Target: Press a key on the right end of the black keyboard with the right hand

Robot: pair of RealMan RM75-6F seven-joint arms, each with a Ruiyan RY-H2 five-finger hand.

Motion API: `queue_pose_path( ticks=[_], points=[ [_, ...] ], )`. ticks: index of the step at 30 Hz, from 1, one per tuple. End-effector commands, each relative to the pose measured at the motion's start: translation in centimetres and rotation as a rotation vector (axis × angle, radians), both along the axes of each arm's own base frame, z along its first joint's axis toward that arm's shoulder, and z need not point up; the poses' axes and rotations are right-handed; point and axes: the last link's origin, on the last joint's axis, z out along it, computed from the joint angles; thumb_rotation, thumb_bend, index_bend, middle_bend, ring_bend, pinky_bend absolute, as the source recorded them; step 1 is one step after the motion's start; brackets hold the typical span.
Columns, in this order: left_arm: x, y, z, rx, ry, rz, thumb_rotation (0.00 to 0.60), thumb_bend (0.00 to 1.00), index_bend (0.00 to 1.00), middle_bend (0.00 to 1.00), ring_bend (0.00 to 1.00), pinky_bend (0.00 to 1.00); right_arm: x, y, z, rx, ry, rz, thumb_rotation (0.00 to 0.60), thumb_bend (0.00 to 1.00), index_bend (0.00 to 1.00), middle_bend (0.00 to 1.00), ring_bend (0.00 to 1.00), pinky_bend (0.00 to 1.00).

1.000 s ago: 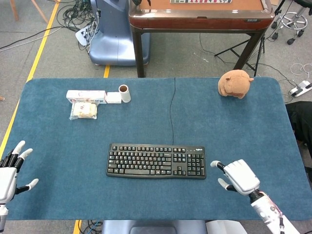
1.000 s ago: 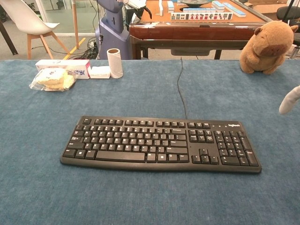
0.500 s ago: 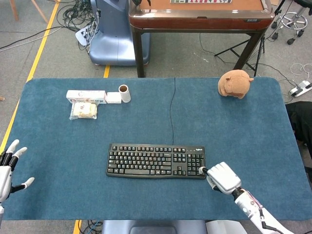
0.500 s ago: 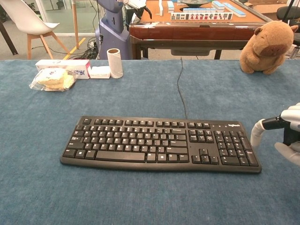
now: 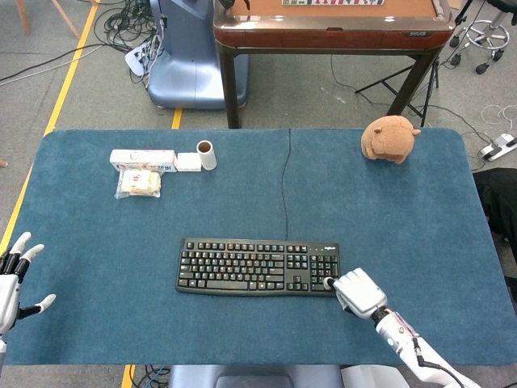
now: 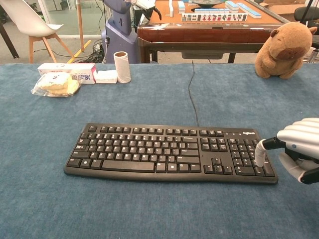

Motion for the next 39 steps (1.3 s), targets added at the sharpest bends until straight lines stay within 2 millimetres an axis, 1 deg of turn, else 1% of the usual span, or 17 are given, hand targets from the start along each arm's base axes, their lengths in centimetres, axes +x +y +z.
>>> queue_pose_path(
  ticks=[1, 8, 24, 39],
  points=[
    [0.0, 0.0, 0.0, 0.001, -0.003, 0.001, 0.600, 0.08, 0.19, 0.02, 0.08, 0.21, 0.1, -0.1, -0.2, 0.001, 0.002, 0.002, 0.600, 1.00, 0.38, 1.00, 1.00, 1.00],
    [-0.1, 0.0, 0.2, 0.004, -0.001, 0.001, 0.600, 0.08, 0.19, 0.02, 0.08, 0.21, 0.2, -0.5, -0.7, 0.005, 0.012, 0.002, 0.600, 1.00, 0.38, 1.00, 1.00, 1.00],
    [-0.3, 0.0, 0.4, 0.009, 0.007, 0.014, 0.600, 0.08, 0.19, 0.02, 0.08, 0.21, 1.1, -0.9, -2.0, 0.026, 0.027, 0.029, 0.600, 1.00, 0.38, 1.00, 1.00, 1.00],
    [-0.6, 0.0, 0.5, 0.000, 0.029, 0.025, 0.600, 0.08, 0.19, 0.02, 0.08, 0.21, 0.8, -1.0, -2.5, 0.041, 0.064, 0.004, 0.600, 1.00, 0.38, 1.00, 1.00, 1.00]
  ],
)
